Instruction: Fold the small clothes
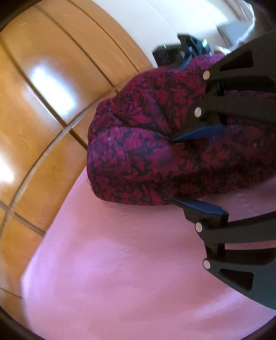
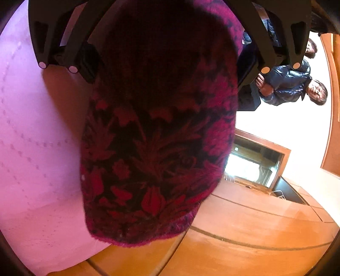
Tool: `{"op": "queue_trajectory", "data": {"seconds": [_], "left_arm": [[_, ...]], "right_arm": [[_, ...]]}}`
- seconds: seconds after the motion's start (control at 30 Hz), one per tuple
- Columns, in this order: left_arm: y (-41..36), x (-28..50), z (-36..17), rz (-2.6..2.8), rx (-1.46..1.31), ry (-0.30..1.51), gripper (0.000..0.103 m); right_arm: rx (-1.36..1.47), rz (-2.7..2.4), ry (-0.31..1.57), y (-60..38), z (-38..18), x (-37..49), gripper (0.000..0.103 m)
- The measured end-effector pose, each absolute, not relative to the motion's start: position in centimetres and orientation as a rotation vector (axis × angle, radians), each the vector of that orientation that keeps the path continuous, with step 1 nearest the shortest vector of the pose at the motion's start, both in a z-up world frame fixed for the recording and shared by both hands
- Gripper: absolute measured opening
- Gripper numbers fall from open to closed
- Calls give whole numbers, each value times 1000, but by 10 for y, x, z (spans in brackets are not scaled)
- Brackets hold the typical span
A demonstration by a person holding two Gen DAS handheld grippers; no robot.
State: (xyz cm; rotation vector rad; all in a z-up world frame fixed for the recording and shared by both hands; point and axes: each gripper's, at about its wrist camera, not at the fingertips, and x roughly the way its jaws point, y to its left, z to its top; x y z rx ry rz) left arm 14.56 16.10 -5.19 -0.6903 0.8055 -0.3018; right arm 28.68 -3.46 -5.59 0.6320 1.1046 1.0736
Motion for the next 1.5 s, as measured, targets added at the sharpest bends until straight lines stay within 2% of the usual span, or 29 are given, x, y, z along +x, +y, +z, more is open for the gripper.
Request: {"op": "queue_trajectory", "data": {"seconds": [0.03, 0.1, 0.17, 0.33, 0.43, 0.5, 0.67, 0.8, 0.87, 0.93, 1.07, 1.13, 1.17, 1.2, 1.27, 1.3, 1.4, 1.5], "left_arm": [[164, 146, -56, -319, -723, 806, 52], [165, 145, -57, -341, -758, 795, 52], [158, 144, -50, -358, -748, 786, 51], [122, 160, -21, -442, -685, 766, 48], [75, 190, -5, -541, -629, 775, 47], [24, 223, 11, -640, -568, 783, 39], [-92, 294, 37, -765, -431, 817, 39], [-186, 335, 41, -806, -295, 876, 39], [-231, 345, 26, -773, -183, 957, 36], [-263, 344, 6, -731, -72, 1006, 35], [-280, 328, 1, -736, -96, 984, 35], [-282, 324, 5, -700, -56, 952, 35], [-283, 321, 6, -680, -37, 938, 35], [-284, 322, 8, -666, -25, 928, 33], [-283, 316, 16, -634, -6, 902, 31], [-283, 314, 18, -621, -6, 896, 30], [-274, 306, 16, -556, -1, 881, 29], [-270, 306, 10, -500, -4, 895, 29]], "right_arm": [[624, 1070, 1108, -34, -56, 288, 101], [596, 1067, 1075, -34, -47, 283, 86], [556, 1063, 1025, -38, -32, 271, 79], [553, 1046, 899, -74, -3, 247, 75], [575, 996, 824, -117, 11, 239, 74], [582, 933, 763, -160, 24, 238, 74], [603, 755, 643, -261, 42, 241, 74], [637, 599, 622, -336, 30, 246, 74], [624, 491, 661, -365, 11, 248, 74], [632, 419, 725, -386, -15, 250, 79], [688, 278, 756, -418, -53, 227, 99], [688, 249, 741, -425, -47, 214, 98], [655, 196, 709, -426, -37, 205, 92], [619, 150, 681, -424, -26, 198, 76], [555, 101, 623, -414, -1, 184, 59], [533, 89, 611, -411, 7, 184, 55], [378, 55, 597, -373, 28, 196, 51], [267, -15, 683, -353, 19, 245, 53]]}}
